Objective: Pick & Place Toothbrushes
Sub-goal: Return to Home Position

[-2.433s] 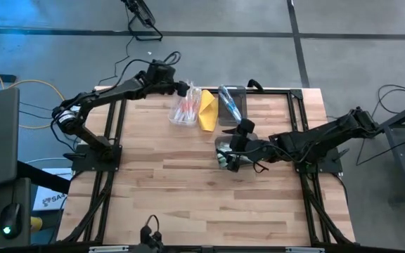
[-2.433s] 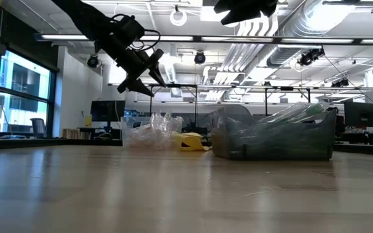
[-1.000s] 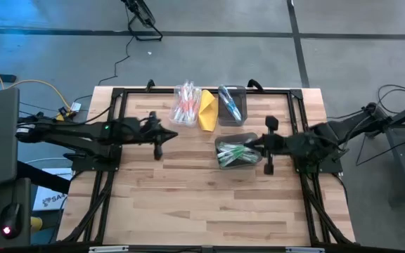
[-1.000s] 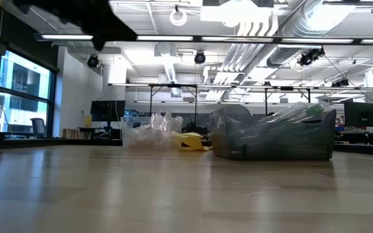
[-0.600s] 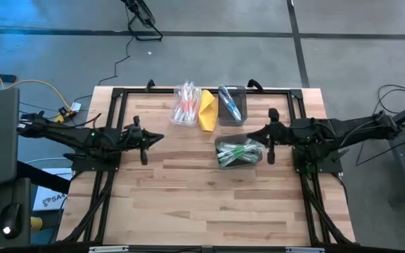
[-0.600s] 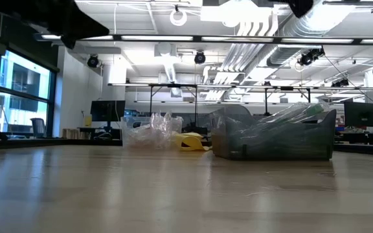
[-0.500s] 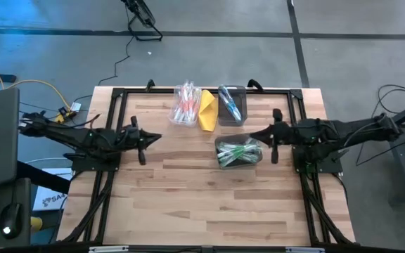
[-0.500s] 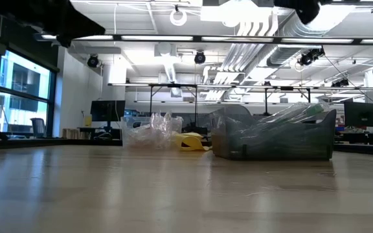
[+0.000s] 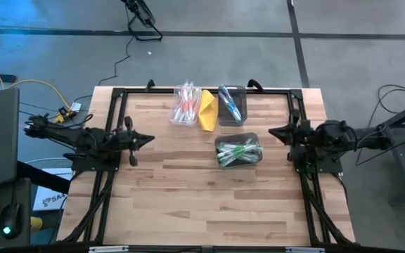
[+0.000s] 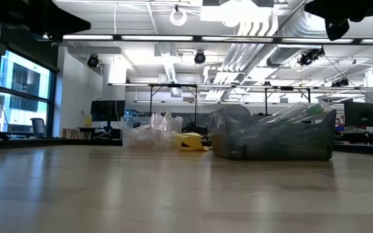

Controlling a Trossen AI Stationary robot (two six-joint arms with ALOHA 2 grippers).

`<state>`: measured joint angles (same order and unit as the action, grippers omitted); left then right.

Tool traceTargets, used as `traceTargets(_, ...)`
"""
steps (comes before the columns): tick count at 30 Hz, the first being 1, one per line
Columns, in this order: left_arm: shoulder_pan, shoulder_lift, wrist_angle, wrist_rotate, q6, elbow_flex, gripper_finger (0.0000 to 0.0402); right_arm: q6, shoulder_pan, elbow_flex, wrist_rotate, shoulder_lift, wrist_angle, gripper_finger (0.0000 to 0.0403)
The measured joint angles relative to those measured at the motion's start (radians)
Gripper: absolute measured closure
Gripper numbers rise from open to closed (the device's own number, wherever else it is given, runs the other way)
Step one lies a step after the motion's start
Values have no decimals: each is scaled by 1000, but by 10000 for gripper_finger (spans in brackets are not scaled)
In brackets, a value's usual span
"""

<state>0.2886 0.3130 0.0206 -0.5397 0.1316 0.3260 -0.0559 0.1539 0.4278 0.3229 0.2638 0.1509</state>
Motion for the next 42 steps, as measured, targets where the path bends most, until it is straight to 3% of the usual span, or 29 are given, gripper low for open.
traceTargets(9,0,-100,112,90,-2,-1,401,50,0,-85,-3,-160,-4,401)
traceTargets(15,0,-148,101,188,58,-17,401,53,0,-133,-14,-252,-7,401)
traceTargets(24,0,-309,98,258,63,-143,401,46,1,-139,-87,-257,-13,401)
traceTargets(33,0,-305,-68,296,56,-301,401,16,1,-283,-96,-256,-167,401)
traceTargets(42,0,-295,-72,320,-5,-310,401,26,1,-418,-119,-251,-207,401)
